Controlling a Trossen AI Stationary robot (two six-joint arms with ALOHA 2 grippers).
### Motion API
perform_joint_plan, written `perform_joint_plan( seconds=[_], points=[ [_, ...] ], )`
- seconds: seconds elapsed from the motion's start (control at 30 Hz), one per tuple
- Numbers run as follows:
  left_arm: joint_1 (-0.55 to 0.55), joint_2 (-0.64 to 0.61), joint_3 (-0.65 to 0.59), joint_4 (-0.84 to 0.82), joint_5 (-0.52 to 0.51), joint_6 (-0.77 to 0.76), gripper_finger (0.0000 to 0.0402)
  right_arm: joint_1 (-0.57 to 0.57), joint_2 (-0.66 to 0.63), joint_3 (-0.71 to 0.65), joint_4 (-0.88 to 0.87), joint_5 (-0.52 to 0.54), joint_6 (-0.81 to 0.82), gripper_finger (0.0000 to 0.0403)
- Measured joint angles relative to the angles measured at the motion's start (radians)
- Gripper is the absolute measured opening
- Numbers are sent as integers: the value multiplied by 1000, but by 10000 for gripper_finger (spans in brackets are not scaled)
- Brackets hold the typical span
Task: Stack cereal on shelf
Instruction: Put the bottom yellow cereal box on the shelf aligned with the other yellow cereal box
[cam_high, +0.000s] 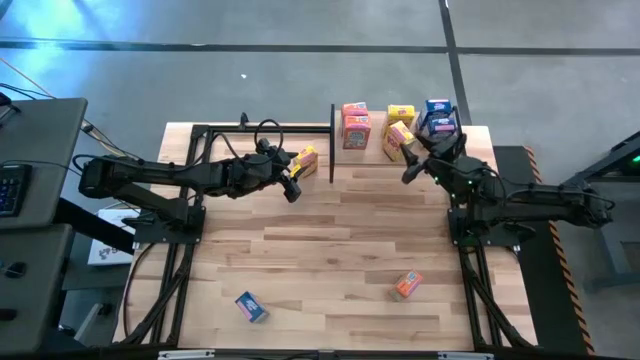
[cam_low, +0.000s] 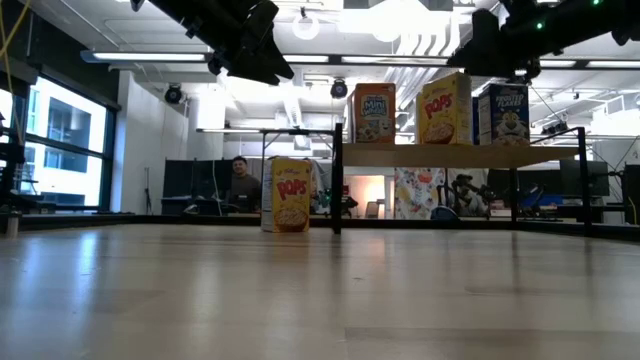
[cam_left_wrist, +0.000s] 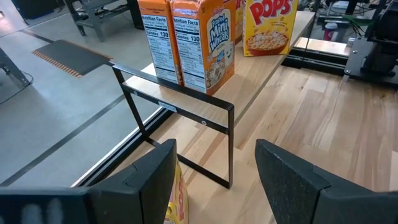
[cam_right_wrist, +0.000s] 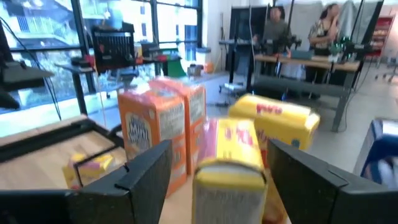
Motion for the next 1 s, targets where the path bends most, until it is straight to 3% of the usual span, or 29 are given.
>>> perform_joint_plan(
  seconds=[0.2, 0.43, 0.73, 1.0],
  points=[
    [0, 0, 0, 0, 0, -1, 209, 0, -43, 0, 69, -7, -83, 255],
    [0, 0, 0, 0, 0, 0, 209, 68, -70, 82, -85, -60, -40, 255],
    [0, 0, 0, 0, 0, 0, 209, 233, -4, 155, -310, 2, 176, 255],
    [0, 0, 0, 0, 0, -1, 209, 295, 102, 158, -322, 65, 372, 255]
  ],
)
